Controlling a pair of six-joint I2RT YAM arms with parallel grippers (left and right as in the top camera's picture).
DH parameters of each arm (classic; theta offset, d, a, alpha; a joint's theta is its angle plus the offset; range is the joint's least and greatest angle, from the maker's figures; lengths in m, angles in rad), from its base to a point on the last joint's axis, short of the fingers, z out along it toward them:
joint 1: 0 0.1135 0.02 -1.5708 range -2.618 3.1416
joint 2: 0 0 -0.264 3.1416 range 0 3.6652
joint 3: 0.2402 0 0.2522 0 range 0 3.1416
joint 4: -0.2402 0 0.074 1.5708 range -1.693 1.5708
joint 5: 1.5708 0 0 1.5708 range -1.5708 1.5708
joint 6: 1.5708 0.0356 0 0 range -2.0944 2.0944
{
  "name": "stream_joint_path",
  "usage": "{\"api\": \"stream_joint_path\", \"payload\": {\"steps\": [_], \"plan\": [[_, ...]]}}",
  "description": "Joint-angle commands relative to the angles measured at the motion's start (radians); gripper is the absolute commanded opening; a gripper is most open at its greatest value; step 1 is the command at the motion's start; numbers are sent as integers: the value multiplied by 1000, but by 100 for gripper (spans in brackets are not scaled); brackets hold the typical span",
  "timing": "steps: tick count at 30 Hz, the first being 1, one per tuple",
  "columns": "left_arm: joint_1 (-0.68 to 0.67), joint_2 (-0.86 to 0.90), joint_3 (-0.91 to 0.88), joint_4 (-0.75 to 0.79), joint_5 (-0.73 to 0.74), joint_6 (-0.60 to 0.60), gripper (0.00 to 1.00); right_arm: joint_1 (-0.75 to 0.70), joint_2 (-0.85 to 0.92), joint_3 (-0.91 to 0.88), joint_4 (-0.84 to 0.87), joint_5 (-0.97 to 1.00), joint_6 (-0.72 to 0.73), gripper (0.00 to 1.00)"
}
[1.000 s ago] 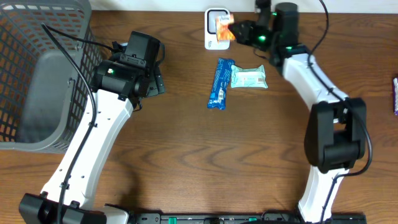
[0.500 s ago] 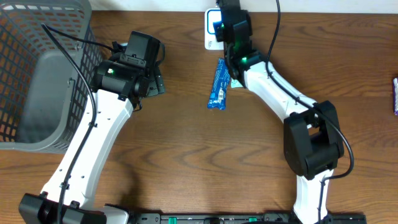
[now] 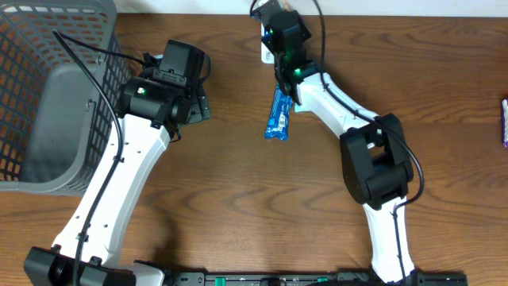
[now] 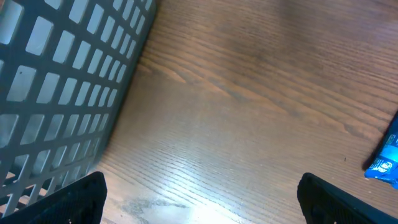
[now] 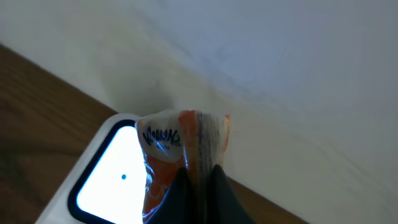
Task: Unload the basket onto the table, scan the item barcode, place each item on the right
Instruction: 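Hold the Kleenex pack in front of the scanner, then carry the Kleenex pack right and drop it near the liners box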
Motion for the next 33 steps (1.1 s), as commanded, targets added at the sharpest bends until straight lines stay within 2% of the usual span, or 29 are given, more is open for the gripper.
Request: {"api": "stream_joint_path", "payload": {"steps": [1, 6, 14, 18, 21, 24, 33], "plan": [[2, 2, 2, -3, -6, -9, 98, 3, 21, 43, 5, -3, -32, 1], [2, 2, 2, -3, -6, -9, 98, 3, 26, 43, -21, -6, -30, 1], [2, 2, 2, -3, -6, -9, 98, -16, 26, 43, -83, -85, 114, 1], [2, 2, 2, -3, -6, -9, 98, -26, 26, 43, -104, -83, 125, 1], [2, 2, 2, -3, -6, -9, 98, -32, 25, 47, -98, -38, 134, 1], [2, 2, 2, -3, -6, -9, 98, -41, 23, 79, -115, 72, 229, 1], [2, 2, 2, -3, -6, -9, 98, -201, -40, 257, -494, 80, 539, 1]]}}
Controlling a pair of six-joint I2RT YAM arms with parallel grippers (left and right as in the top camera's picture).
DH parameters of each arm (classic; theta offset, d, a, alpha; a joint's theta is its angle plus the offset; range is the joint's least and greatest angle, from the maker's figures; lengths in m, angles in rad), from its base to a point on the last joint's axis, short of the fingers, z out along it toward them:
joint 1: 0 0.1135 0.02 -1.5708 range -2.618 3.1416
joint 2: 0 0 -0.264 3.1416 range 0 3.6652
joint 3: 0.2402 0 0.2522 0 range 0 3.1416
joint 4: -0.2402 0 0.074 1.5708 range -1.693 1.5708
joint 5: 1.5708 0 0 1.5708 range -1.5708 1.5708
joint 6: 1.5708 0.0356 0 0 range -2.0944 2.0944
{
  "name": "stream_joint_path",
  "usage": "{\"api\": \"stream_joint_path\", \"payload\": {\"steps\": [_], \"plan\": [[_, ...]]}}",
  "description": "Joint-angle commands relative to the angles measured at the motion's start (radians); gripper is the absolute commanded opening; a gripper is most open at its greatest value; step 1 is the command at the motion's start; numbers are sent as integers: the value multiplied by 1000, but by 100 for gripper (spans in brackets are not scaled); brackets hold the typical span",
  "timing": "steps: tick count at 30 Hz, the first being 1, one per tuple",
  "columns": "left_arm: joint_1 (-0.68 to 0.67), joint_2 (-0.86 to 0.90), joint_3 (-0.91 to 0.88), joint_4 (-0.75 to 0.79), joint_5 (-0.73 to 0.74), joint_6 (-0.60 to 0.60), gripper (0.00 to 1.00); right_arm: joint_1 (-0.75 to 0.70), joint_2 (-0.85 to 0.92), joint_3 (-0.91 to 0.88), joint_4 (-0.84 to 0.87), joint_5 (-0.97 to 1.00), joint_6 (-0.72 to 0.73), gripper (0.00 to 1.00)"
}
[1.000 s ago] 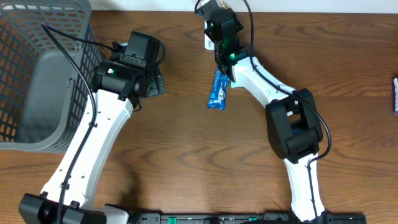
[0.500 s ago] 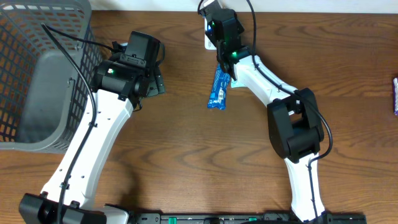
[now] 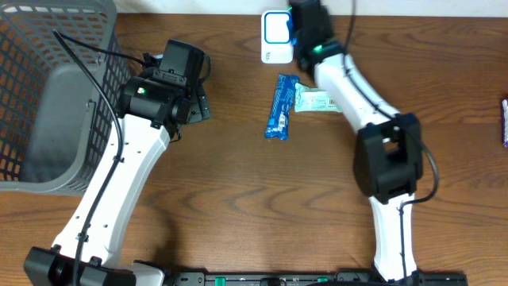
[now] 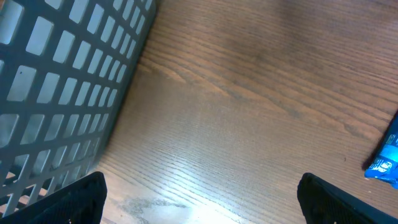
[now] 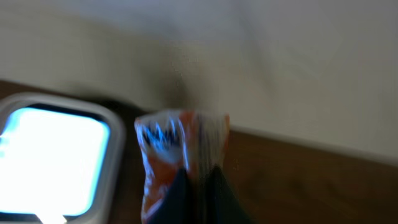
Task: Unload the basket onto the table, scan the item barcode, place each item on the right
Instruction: 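Carry the Kleenex pack right and drop it near the liners box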
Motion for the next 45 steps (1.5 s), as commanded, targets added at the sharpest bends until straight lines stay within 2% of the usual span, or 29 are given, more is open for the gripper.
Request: {"api": "stream_joint_path", "payload": {"steps": [1, 12, 18, 24, 26, 27, 30, 31, 32, 37, 45], "plan": [[2, 2, 2, -3, -6, -9, 98, -111, -56, 61, -96, 35, 170, 1], [2, 2, 2, -3, -6, -9, 98, -487, -89, 61, -514, 19, 295, 1], [2, 2, 2, -3, -6, -9, 98, -668, -89, 9, -553, -132, 265, 1], [2, 2, 2, -3, -6, -9, 98, -796, -89, -44, -551, -156, 264, 1], [2, 2, 2, -3, -7, -9, 98, -824, -89, -52, -552, -156, 264, 17], [2, 2, 2, -3, -6, -9, 98, -838, -89, -54, -553, -156, 264, 33], [2, 2, 2, -3, -6, -9, 98, -863, -89, -66, -555, -156, 264, 69], [2, 2, 2, -3, -6, -9, 98, -867, -89, -68, -560, -156, 264, 77], [2, 2, 2, -3, -6, -9, 98, -870, -88, -72, -564, -156, 264, 81], [2, 2, 2, -3, -6, -9, 98, -869, -87, -86, -568, -235, 264, 82], [2, 2, 2, -3, -6, -9, 98, -844, -87, -86, -560, -787, 200, 80]]}}
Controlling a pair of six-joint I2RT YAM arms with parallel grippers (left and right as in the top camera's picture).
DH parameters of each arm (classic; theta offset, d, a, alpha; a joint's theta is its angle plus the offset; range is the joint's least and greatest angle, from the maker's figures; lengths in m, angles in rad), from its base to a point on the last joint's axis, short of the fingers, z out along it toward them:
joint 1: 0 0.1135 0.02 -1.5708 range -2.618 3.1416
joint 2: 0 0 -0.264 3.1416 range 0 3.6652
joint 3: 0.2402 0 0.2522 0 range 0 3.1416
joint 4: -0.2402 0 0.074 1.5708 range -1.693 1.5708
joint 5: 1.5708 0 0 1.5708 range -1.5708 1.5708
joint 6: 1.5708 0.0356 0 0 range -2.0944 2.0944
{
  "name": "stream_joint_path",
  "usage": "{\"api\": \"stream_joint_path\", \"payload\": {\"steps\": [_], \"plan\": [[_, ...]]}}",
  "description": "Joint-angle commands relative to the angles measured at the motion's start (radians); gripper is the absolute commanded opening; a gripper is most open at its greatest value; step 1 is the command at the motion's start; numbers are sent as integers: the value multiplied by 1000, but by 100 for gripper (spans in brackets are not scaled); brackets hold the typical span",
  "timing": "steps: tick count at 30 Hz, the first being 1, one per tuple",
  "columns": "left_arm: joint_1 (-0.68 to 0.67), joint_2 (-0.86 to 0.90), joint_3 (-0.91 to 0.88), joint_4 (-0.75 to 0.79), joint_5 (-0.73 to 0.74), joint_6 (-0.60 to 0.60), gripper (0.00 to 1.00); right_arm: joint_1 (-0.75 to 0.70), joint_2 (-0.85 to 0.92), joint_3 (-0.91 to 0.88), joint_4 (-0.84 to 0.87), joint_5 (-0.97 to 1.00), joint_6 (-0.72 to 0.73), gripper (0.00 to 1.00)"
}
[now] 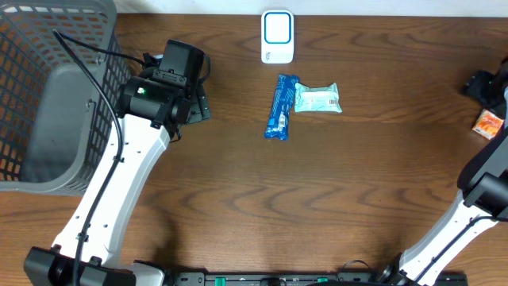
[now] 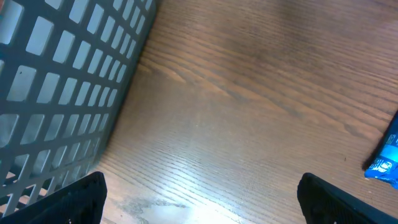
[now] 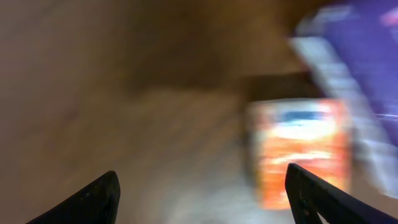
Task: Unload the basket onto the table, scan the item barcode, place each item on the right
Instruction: 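Carry the Kleenex pack right and drop it near the liners box, then move the right gripper left and grasp the mint-green wipes pack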
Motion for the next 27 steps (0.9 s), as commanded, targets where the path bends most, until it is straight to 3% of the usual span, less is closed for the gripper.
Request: {"api": "stream_joint_path", "payload": {"steps": [1, 4, 7, 15, 23, 27], "plan": [[2, 2, 2, -3, -6, -9, 98, 31, -34, -8, 1, -330, -31, 80], [2, 2, 2, -3, -6, -9, 98, 63, -34, -8, -21, -467, -30, 80], [2, 2, 2, -3, -6, -9, 98, 106, -34, -8, -72, -476, -35, 83], [2, 2, 2, -3, -6, -9, 98, 274, -32, -111, -34, -473, -233, 88], [2, 2, 2, -3, -6, -9, 98, 424, -32, -205, 257, -478, -20, 92], [2, 2, 2, -3, -6, -9, 98, 501, -32, -217, 381, -475, 5, 91]]}}
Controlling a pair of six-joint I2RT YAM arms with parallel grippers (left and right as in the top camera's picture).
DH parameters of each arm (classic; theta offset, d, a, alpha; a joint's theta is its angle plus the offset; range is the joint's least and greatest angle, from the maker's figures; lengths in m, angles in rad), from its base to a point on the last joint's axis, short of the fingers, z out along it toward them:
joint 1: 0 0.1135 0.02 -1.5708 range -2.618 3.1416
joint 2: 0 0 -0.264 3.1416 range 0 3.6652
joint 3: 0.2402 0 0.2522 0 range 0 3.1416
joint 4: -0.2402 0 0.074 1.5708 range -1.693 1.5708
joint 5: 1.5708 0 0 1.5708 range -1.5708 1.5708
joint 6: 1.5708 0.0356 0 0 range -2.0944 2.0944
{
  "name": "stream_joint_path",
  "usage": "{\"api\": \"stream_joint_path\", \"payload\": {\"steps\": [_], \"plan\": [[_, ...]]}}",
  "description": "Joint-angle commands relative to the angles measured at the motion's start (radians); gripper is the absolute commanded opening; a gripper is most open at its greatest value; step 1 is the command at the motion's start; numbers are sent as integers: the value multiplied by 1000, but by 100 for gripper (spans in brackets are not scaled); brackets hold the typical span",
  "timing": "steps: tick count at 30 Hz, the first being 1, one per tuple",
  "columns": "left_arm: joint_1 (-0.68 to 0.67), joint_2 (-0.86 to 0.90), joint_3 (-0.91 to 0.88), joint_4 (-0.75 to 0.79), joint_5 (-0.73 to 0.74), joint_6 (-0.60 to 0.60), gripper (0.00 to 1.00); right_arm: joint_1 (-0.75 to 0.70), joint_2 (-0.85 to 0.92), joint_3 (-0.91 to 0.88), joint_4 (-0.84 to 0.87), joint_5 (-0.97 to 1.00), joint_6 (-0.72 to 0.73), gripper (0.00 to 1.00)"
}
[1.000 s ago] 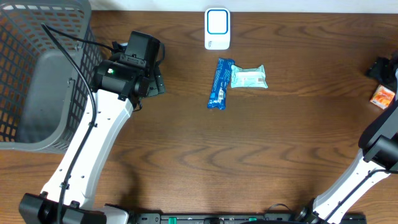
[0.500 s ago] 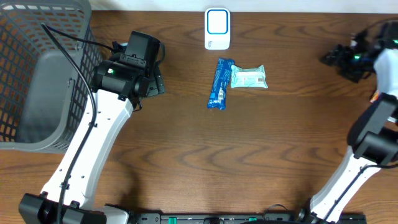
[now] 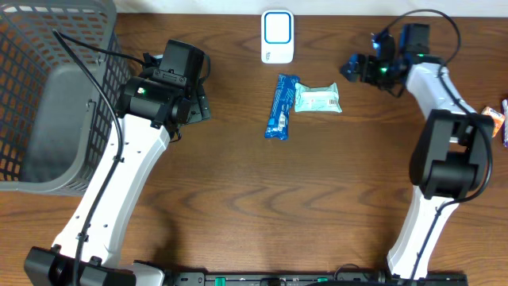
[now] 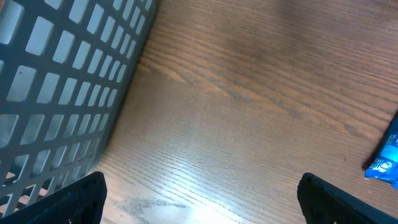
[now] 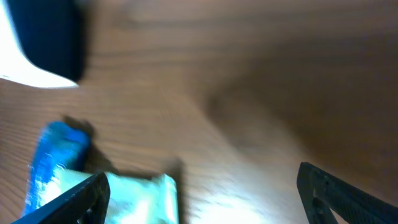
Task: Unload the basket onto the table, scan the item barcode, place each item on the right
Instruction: 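Move the right gripper left and grasp the mint-green wipes pack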
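The white scanner (image 3: 277, 36) stands at the table's back middle; in the right wrist view it (image 5: 37, 50) shows at the upper left. In front of it lie a blue bar (image 3: 280, 106) and a pale green packet (image 3: 318, 98). My right gripper (image 3: 355, 67) hovers open and empty just right of the green packet (image 5: 134, 199), with the blue bar (image 5: 53, 162) further left. An orange packet (image 3: 494, 119) lies at the right edge. My left gripper (image 4: 202, 205) is open and empty beside the basket, and the blue bar (image 4: 385, 158) shows at its right.
A grey mesh basket (image 3: 55, 95) fills the left of the table; its wall (image 4: 56, 81) is close to my left gripper. A purple item (image 3: 505, 107) shows at the right edge next to the orange packet.
My right gripper was open at the far right edge over the orange packet. It is now at the back middle, by the green packet. The orange packet stays at the right edge.
My right gripper held the orange packet over the lit scanner, then beside it. Then it stood open at the far right with the packet lying by the purple item. Now it is empty near the green packet. The left arm has not moved.
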Motion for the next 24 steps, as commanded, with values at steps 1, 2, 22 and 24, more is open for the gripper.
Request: {"api": "stream_joint_path", "payload": {"steps": [1, 2, 22, 24], "plan": [[2, 2, 2, -3, -6, -9, 98, 68, -30, -7, 54, 2, 57, 92], [2, 2, 2, -2, -6, -9, 98, 87, -30, -7, 70, 24, 57, 91], [2, 2, 2, -2, -6, -9, 98, 270, -30, -8, -186, 381, 57, 46], [2, 2, 2, -2, -6, -9, 98, 271, -30, -8, -254, 351, 56, 50]]}}
